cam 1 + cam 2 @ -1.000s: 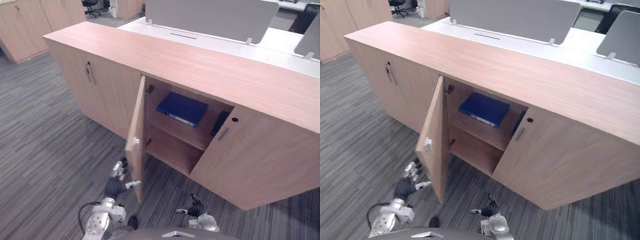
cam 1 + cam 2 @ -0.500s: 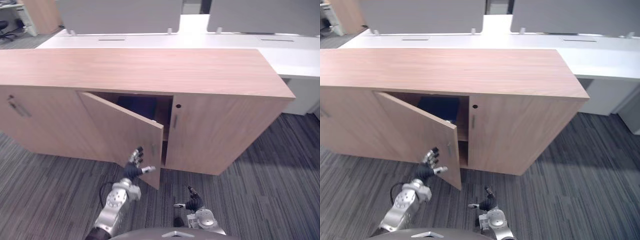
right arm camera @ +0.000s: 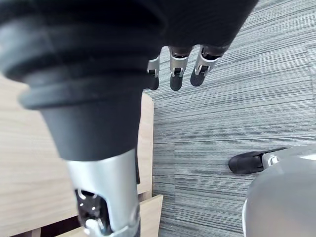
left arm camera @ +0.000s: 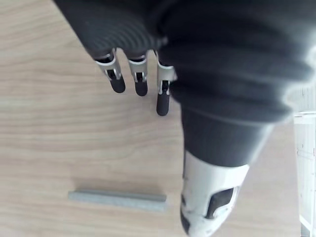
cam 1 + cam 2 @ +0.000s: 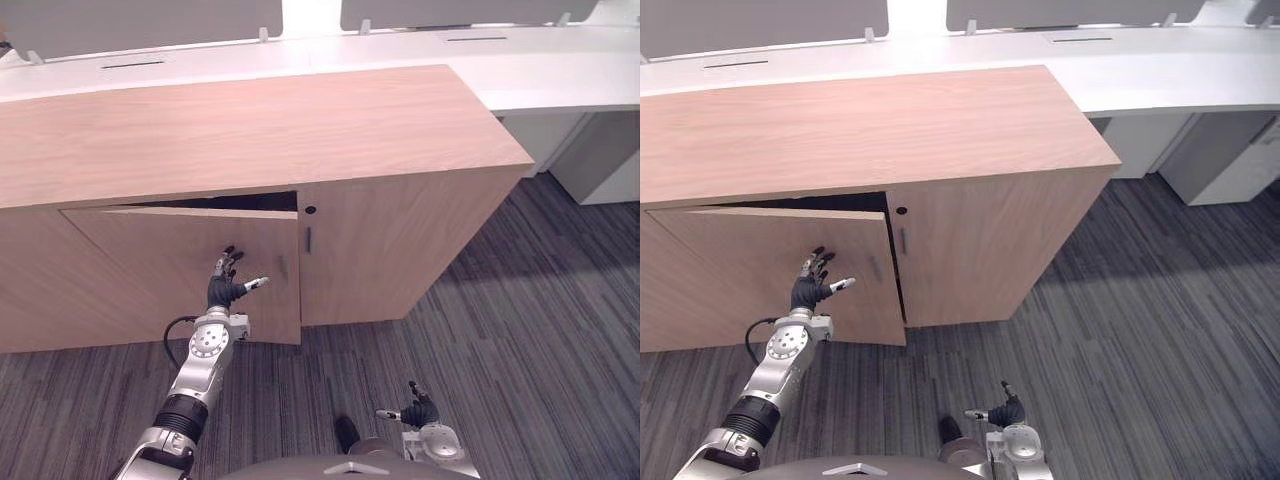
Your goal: Walk over to the cabinet, pick up the folder, carry it to the office cabinet, place the folder inside the office cabinet, then close the office cabinet door
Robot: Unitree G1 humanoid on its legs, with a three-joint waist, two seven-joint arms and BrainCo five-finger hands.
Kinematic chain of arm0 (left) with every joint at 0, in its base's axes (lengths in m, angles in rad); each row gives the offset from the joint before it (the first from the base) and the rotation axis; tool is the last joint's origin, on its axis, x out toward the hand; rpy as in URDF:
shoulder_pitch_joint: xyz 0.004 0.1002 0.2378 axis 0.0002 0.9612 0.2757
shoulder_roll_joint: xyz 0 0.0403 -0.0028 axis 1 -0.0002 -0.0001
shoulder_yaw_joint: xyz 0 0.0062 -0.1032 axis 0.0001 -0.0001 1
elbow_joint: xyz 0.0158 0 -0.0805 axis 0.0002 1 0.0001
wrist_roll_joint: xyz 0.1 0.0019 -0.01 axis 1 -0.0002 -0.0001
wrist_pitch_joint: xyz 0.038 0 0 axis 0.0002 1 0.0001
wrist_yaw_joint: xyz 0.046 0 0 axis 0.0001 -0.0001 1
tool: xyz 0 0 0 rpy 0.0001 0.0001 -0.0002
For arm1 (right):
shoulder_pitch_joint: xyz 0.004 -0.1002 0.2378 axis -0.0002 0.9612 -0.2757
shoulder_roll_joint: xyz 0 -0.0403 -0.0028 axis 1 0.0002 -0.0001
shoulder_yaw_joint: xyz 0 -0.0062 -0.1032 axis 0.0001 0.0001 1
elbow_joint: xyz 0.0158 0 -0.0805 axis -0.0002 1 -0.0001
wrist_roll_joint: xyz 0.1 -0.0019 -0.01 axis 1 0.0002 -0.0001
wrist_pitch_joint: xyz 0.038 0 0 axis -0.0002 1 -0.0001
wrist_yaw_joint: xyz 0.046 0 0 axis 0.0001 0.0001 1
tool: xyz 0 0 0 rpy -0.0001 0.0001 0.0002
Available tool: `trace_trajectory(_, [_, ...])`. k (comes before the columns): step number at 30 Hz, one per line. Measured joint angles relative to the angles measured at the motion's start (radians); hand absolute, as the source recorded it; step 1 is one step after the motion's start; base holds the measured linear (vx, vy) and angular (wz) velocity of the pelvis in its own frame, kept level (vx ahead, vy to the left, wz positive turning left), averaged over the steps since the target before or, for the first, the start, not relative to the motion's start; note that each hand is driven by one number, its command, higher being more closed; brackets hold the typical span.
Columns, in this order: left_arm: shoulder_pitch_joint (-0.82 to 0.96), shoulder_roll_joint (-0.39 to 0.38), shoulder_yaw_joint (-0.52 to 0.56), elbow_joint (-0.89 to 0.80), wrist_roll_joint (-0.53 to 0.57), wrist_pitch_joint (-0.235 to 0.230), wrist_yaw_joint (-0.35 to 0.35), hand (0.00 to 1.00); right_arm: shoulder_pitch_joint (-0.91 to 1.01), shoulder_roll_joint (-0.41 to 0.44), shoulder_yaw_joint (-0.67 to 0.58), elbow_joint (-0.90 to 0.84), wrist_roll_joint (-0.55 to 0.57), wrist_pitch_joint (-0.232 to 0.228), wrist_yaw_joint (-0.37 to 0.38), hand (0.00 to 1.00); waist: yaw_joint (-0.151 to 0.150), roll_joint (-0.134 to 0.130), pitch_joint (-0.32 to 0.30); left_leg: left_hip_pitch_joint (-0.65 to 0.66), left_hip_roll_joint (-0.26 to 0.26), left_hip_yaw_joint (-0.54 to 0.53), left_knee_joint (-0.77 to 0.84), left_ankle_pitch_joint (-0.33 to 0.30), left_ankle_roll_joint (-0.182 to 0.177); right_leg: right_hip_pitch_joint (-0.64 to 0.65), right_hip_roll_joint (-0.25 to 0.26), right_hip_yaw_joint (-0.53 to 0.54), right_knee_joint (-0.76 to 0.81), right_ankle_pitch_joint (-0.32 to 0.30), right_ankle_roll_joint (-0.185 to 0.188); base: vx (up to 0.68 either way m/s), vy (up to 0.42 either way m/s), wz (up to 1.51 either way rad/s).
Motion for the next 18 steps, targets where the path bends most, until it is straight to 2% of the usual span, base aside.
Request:
trace_trajectory(2, [0.002,-0.001,0.000,0.000,0.004,0.000,-0.002,0.00,-0.002,-0.012,0.003,0.009,0.000,0.007,0.000,0.00,0.016,0.003,0.004,-0.021,0.002,-0.095,0.030,-0.011,0.001,-0.024,0.001,0.027,0.003,0.009,0.000,-0.02,-0.064,-0.36])
trace_trajectory(4, [0.002,-0.003,-0.001,0.007,0.018,0.000,-0.004,0.00,-0.006,-0.021,0.003,0.009,0.000,0.007,0.000,0.00,0.019,0.016,0.015,-0.022,0.004,-0.116,0.029,-0.029,0.001,-0.027,0.005,0.033,-0.006,0.018,0.002,-0.04,-0.009,-0.20])
trace_trajectory(9, [0.074,-0.011,-0.024,0.040,0.058,0.000,-0.042,0.00,0.002,-0.018,0.002,0.010,0.000,0.007,-0.001,0.00,0.023,0.004,0.015,-0.015,0.001,-0.122,0.029,-0.031,0.003,-0.018,0.002,0.033,-0.012,0.027,0.005,-0.04,0.003,-0.01])
trace_trajectory(13, [0.150,-0.022,-0.027,0.129,0.062,0.008,-0.068,0.00,0.003,-0.015,0.000,0.023,0.000,0.007,-0.001,0.00,0.040,-0.007,0.014,-0.011,0.001,-0.133,0.029,-0.032,0.003,-0.012,0.002,0.030,-0.017,0.027,0.006,-0.02,-0.002,0.03])
trace_trajectory(18, [0.222,-0.021,-0.014,0.283,0.123,0.020,-0.088,0.00,-0.002,-0.005,0.001,0.052,0.000,0.008,-0.001,0.00,0.061,-0.024,0.003,-0.010,0.001,-0.132,0.029,-0.036,0.002,-0.012,0.003,0.034,-0.017,0.029,0.007,0.00,0.000,0.00])
